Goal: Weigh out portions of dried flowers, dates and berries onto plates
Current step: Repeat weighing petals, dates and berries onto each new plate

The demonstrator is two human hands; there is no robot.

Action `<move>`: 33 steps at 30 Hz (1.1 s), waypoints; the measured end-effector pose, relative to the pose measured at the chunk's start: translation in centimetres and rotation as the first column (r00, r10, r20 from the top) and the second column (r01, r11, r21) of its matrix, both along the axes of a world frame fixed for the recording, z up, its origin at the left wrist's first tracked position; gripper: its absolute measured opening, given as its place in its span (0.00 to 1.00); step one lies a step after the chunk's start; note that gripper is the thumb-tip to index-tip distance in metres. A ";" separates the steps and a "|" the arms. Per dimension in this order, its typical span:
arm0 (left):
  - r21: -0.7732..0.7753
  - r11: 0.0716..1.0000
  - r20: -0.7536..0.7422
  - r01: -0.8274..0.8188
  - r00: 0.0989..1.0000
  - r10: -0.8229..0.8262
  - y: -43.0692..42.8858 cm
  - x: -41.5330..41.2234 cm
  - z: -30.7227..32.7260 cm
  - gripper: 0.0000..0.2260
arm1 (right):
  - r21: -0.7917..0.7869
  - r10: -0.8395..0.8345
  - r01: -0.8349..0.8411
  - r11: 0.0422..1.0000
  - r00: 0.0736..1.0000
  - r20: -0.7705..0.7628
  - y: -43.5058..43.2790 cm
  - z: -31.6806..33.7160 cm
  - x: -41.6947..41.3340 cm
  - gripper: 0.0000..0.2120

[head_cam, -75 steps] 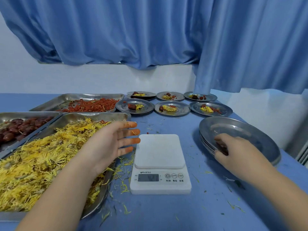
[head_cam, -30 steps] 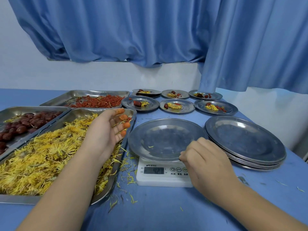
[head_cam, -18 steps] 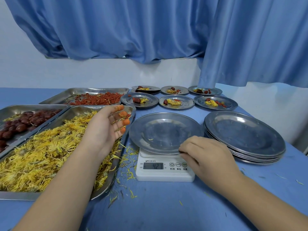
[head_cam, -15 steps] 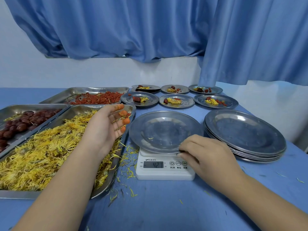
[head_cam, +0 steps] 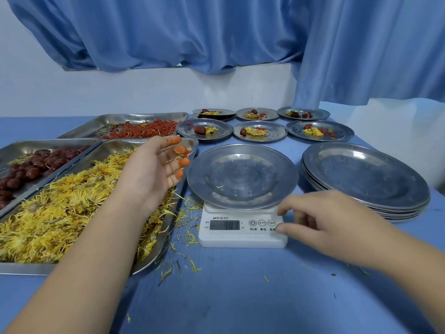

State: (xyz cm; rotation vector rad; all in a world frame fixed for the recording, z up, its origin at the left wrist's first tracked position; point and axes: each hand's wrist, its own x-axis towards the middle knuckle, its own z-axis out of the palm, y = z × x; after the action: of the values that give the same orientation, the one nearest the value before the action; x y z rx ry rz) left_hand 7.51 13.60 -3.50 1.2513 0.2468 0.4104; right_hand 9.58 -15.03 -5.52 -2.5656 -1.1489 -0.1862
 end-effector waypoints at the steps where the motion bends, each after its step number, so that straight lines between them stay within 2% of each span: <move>1: 0.003 1.000 -0.002 0.005 1.000 -0.005 0.0 0.0 0.0 0.08 | -0.046 0.002 -0.002 0.999 1.000 -0.009 0.2 -0.3 0.0 0.19; 4: 0.005 1.000 -0.006 0.007 1.000 -0.007 0.1 0.1 -0.1 0.08 | -0.120 -0.002 -0.004 0.993 0.999 -0.052 0.7 -0.9 -0.2 0.20; 10: 0.015 1.000 -0.013 0.006 1.000 -0.006 0.2 0.2 -0.2 0.08 | -0.100 -0.030 0.011 0.995 0.980 -0.197 0.6 -1.3 0.0 0.21; 17: 0.049 0.999 -0.017 0.014 1.000 -0.013 0.2 0.2 -0.3 0.08 | -0.079 -0.087 0.074 0.994 0.980 -0.180 0.8 -1.6 0.0 0.18; 22: 0.073 0.997 -0.027 0.021 0.999 -0.019 0.1 0.3 -0.3 0.07 | 0.006 -0.105 0.109 0.994 0.963 -0.247 1.4 -1.7 -0.3 0.15; 28: 0.098 0.995 -0.026 0.029 0.999 -0.026 -0.2 0.1 -0.3 0.07 | -0.006 -0.108 0.108 0.994 0.977 -0.186 1.7 -1.9 -0.6 0.17; 33: 0.124 0.992 -0.027 0.029 0.999 -0.026 -0.3 0.1 -0.2 0.07 | 0.097 -0.058 0.070 0.993 0.991 -0.123 1.4 -2.1 -0.2 0.15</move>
State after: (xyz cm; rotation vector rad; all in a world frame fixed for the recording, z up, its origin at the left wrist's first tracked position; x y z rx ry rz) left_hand 7.60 13.32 -3.73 1.3809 0.2279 0.3909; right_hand 9.35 -13.65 -7.59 -2.4895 -0.9886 -0.1006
